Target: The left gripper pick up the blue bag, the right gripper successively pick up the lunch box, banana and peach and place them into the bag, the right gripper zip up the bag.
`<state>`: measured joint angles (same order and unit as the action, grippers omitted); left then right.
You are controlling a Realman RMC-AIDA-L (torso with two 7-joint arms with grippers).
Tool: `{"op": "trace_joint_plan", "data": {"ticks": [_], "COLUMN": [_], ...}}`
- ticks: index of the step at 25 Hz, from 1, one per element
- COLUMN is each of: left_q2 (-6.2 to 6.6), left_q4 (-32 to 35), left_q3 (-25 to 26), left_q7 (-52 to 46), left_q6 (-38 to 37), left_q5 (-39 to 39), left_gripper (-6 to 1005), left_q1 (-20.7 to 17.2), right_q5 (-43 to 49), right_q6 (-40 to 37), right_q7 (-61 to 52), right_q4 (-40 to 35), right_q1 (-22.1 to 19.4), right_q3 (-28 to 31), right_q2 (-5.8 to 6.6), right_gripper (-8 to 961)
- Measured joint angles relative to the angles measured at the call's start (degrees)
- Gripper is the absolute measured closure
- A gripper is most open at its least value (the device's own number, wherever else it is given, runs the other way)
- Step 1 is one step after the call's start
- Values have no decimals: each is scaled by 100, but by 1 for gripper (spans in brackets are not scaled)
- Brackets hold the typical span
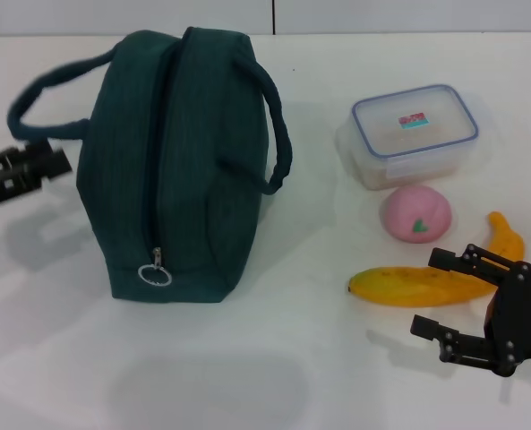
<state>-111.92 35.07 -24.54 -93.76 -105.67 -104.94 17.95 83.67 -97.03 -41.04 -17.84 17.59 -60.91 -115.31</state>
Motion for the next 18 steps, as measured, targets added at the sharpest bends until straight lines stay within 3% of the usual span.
{"op": "trace_joint_plan", "data": {"ticks": [6, 12, 18], "left_q2": [81, 329, 447], "left_q4": [494, 760, 1389], "left_q3": [-19, -45, -63], "left_q7": [-816, -1846, -2754], "left_q6": [49, 53, -50], "left_q5": [-71, -433, -732], "left_gripper": [124, 134, 143], "left_q1": [194, 242, 276], "right_q5": [0, 0, 0], "right_q6": [0, -8, -3], "right_q7": [8, 14, 17], "right_q4": [0, 0, 0], "right_q1": [7, -5, 0], "right_q3": [0, 0, 0], "right_q2": [0, 0, 0], "right_gripper": [139, 139, 139]}}
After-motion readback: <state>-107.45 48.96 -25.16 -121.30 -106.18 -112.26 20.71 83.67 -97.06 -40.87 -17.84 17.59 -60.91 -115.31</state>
